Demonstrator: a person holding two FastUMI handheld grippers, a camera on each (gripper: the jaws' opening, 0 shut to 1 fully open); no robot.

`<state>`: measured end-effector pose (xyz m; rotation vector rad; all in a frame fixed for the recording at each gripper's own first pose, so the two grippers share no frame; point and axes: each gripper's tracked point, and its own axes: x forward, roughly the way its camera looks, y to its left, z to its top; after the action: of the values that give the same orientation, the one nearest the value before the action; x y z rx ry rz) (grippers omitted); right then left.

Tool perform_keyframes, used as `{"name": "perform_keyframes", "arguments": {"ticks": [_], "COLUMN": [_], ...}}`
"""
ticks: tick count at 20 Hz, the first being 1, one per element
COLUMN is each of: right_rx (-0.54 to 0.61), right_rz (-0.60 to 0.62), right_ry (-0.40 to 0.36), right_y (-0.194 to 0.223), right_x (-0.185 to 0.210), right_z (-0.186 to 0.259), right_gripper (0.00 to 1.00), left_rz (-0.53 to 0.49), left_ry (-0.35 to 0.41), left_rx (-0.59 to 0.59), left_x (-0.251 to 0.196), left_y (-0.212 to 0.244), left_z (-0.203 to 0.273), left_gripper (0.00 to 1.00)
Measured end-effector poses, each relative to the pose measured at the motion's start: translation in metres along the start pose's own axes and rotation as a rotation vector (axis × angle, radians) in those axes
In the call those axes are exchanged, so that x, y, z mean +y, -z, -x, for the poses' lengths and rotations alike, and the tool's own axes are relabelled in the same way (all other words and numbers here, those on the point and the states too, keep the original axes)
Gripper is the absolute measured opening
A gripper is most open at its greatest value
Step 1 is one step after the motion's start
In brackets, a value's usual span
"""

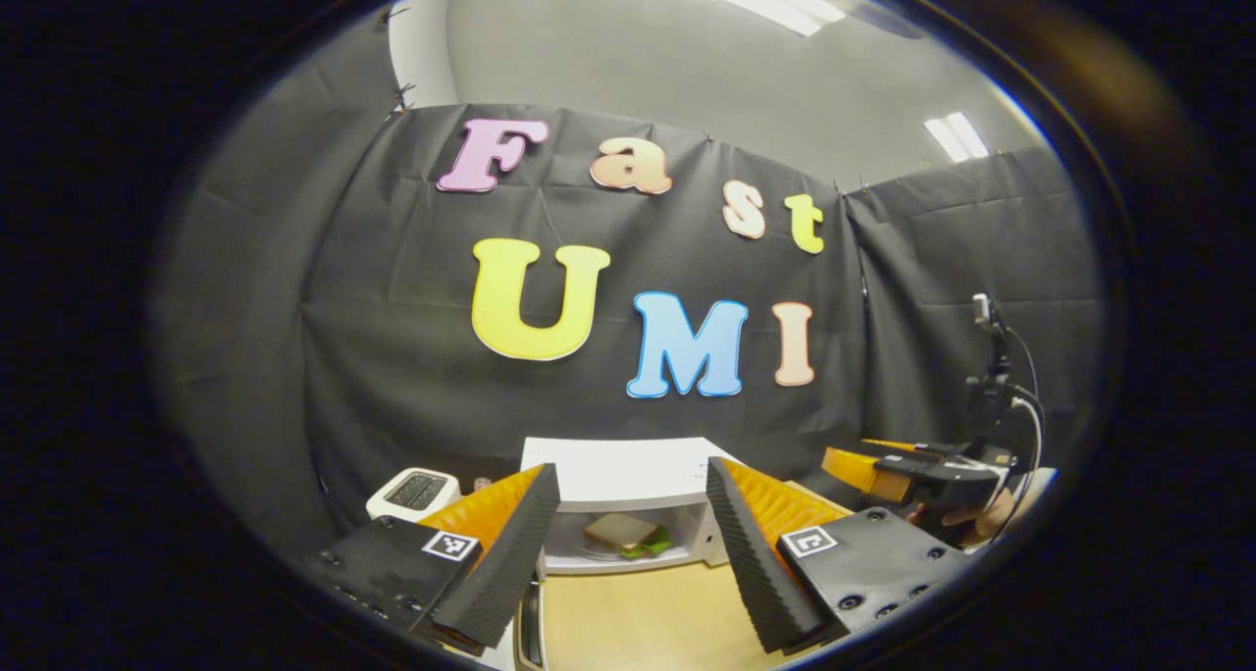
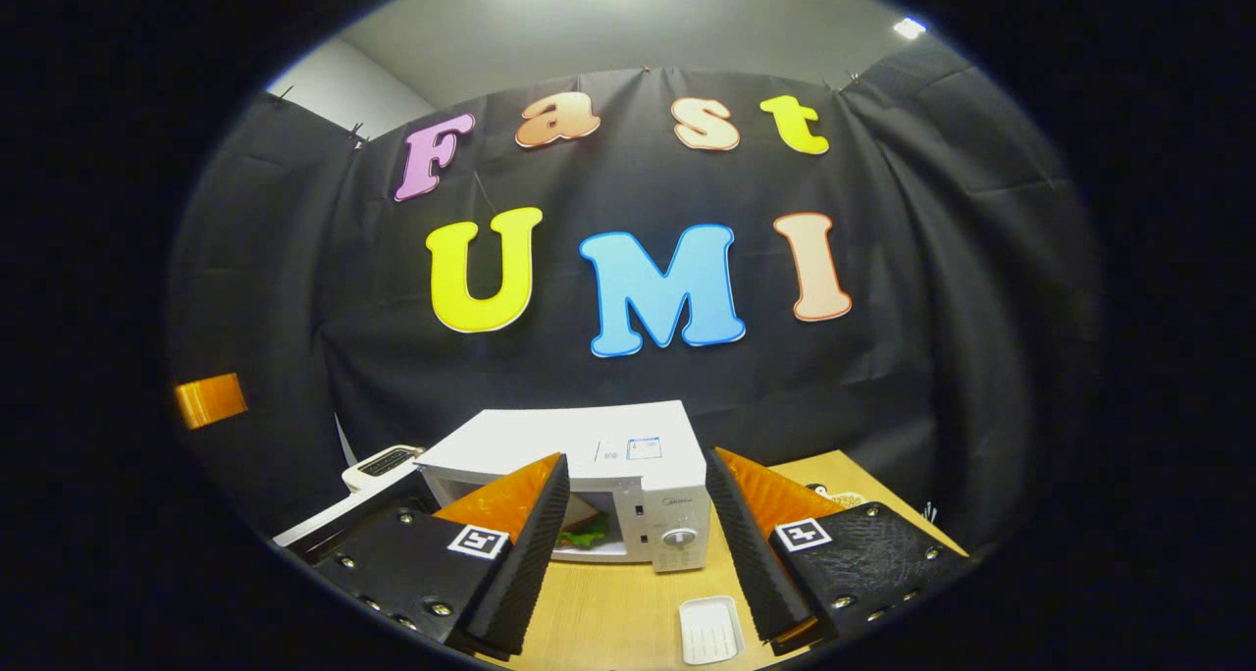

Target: Open the microwave oven with the left hand, put the food in, and close the microwave oven.

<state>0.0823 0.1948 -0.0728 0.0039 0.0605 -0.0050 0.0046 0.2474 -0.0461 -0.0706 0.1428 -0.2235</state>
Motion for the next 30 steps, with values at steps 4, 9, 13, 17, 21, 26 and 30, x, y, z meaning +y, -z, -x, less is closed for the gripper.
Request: {"name": "perform_keyframes", "arguments": {"ticks": [4,9,13,17,21,26,30], "right_rx": [-0.076,-0.109,-0.121,-0.106,-0.107,-0.087,-0.09], "right_rz": [-0.032,-0.048,-0.032,-0.038,-0.027,-0.037,-0.016], "right_ry": [-0.015,-0.006,-0.035,-0.074,-0.094,-0.096,-0.069], "right_y": [-0.059,-0.092,-0.096,-0.093,-0.093,-0.091,-0.093], "right_x": [-0.003,-0.006,0.005,0.02,0.029,0.03,0.027], "right_z": [0.024,0.034,0.033,0.027,0.02,0.011,0.005], "right_gripper": [0.83,0.83,0.83,0.83,0.83,0.83,0.83], "left_rz": [-0.026,-0.051,-0.046,-0.032,-0.041,-0.005,0.05], "left_ry": [-0.004,-0.046,-0.053,-0.066,-0.142,-0.256,-0.275], "left_rx": [-0.036,-0.003,0.023,0.121,0.203,0.332,0.41], "left_x": [-0.004,0.01,0.022,0.051,0.1,0.17,0.179], "left_y": [-0.017,-0.001,0.009,0.039,0.067,0.132,0.168], "left_z": [0.002,0.006,0.019,0.04,0.077,0.122,0.149], "left_gripper": [0.96,0.96,0.95,0.71,0.07,0.06,0.07]}}
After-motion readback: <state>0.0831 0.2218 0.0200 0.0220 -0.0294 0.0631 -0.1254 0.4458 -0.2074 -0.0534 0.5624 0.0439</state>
